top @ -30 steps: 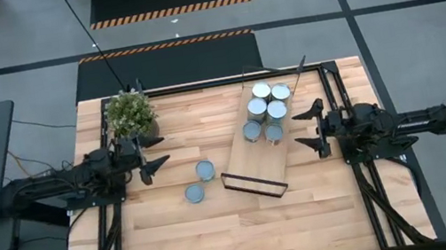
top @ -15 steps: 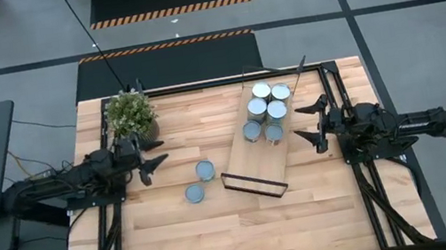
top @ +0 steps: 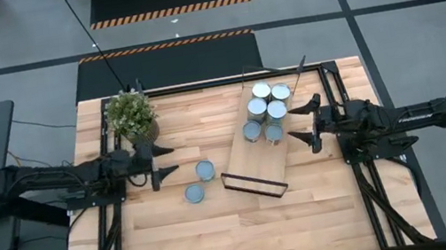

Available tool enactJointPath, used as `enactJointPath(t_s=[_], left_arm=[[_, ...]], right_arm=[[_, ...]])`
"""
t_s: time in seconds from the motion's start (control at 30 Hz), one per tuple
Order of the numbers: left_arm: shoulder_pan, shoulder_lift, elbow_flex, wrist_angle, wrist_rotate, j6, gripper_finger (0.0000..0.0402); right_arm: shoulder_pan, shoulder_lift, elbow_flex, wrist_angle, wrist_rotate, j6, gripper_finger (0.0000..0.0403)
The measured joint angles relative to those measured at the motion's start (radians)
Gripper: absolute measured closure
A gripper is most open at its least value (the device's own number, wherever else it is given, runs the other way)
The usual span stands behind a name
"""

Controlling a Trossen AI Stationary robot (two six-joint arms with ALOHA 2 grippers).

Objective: Pick and place cans onto a shelf
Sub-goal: Put the canned mixed vegetables on the shelf

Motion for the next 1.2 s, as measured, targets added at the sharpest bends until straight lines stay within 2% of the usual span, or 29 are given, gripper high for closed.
enactJointPath(t_s=[0.27, 0.6, 0.87, 1.2], left_arm=[[-0.04, 0.177, 0.049, 0.017, 0.011, -0.009, 0.0045], [-0.072, 0.364, 0.057, 0.158, 0.034, -0.033, 0.0044], [-0.107, 0.484, 0.057, 0.334, 0.034, -0.019, 0.0044], [-0.148, 0.573, 0.065, 0.347, -0.011, -0.079, 0.0044]], right_arm=[[0.006, 0.119, 0.057, 0.064, 0.006, -0.001, 0.0054], [0.006, 0.182, 0.093, 0.073, -0.02, 0.001, 0.0054], [0.006, 0.202, 0.093, 0.112, -0.021, -0.05, 0.0054], [0.006, 0.212, 0.093, 0.118, -0.039, -0.02, 0.0054]])
